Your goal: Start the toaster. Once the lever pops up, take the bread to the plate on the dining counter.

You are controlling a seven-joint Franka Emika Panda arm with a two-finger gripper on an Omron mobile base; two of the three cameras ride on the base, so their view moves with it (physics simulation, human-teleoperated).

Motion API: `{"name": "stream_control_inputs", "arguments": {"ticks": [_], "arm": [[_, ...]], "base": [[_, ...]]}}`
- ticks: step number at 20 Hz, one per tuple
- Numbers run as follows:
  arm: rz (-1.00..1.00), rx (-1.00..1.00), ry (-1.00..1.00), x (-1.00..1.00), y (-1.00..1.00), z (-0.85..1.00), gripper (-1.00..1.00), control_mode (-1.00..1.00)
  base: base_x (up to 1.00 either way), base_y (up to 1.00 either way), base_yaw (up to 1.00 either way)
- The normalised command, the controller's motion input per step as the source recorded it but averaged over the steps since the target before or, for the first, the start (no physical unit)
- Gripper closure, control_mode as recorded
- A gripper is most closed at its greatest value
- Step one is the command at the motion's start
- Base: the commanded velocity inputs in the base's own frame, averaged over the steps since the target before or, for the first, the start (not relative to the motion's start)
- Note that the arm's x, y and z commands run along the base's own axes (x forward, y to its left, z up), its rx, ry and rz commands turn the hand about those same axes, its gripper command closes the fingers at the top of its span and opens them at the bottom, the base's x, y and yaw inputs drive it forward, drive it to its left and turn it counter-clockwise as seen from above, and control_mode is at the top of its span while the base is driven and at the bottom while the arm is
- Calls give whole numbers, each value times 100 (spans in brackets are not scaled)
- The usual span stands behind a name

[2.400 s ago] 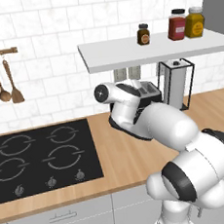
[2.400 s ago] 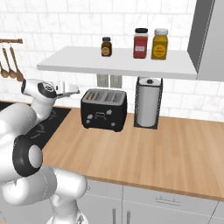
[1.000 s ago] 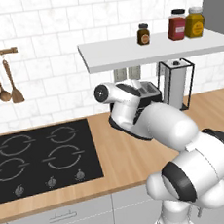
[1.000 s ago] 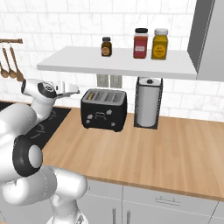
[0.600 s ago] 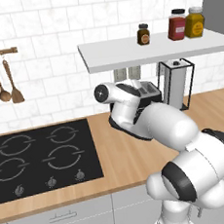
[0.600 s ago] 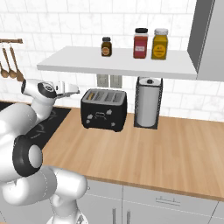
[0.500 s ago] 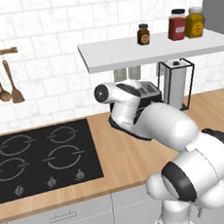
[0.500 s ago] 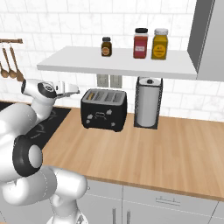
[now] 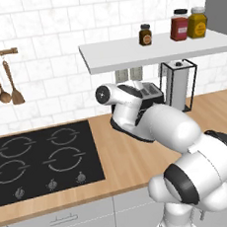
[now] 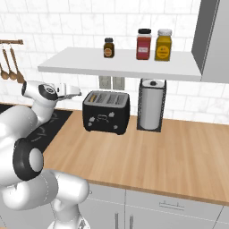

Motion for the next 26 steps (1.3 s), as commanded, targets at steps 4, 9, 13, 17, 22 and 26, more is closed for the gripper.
{"name": "stream_control_inputs", "arguments": {"ticks": [4,9,13,17,22,26], "arm": [[0,0,0,0,0,0,-100,-100],[0,0,0,0,0,0,-100,-100],[0,0,0,0,0,0,-100,-100],[0,0,0,0,0,0,-100,-100],[0,0,0,0,0,0,-100,-100],[0,0,0,0,0,0,-100,-100]], "base": [[0,0,0],[0,0,0],[0,0,0],[0,0,0],[0,0,0],[0,0,0]]}}
